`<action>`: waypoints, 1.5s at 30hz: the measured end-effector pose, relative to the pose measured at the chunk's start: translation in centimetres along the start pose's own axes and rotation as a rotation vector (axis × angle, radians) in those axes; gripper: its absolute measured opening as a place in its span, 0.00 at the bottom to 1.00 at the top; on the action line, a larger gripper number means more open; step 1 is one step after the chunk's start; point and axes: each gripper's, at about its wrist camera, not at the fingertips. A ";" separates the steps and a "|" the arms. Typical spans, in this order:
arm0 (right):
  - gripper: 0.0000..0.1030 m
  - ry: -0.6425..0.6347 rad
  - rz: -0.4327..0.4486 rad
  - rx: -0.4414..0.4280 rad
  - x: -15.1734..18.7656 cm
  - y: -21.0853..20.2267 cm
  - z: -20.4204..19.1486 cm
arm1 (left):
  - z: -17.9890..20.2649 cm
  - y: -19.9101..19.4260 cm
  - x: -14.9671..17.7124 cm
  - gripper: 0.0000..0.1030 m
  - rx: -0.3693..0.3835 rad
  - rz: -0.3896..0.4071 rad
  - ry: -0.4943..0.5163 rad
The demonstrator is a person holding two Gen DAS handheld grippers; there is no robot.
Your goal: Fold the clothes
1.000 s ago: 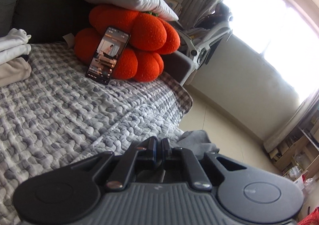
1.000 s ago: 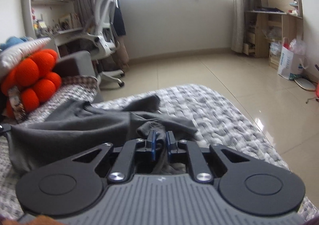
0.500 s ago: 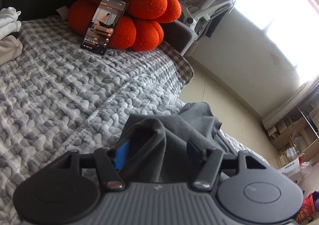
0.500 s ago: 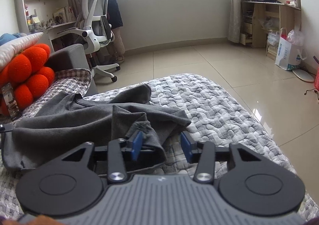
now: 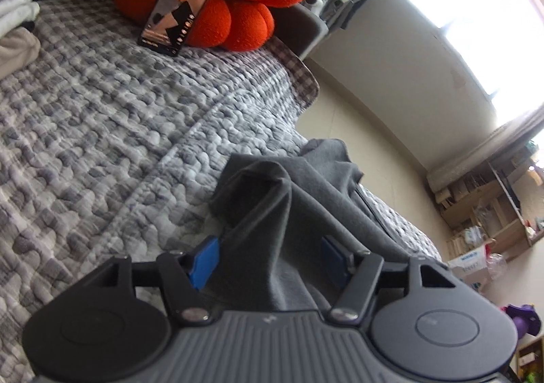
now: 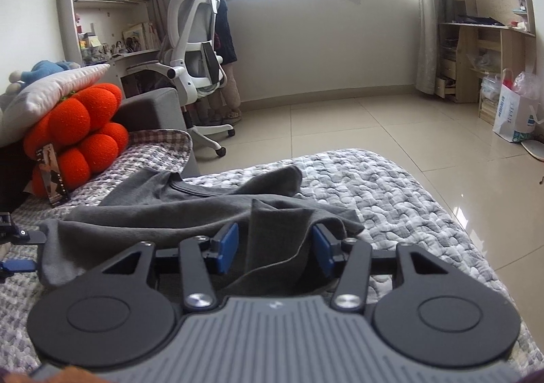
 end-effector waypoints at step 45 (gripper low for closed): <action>0.04 -0.588 -0.160 -0.416 5.7 1.6 -14.4 | 0.7 1.4 -0.1 0.31 -0.104 0.009 0.053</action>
Point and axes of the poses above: each gripper's, at about its wrist camera, not at the fingertips, and y roughly the way its jaws point, z to its right, x to its underside, and after that the axes turned 5 degrees about x, right-handed
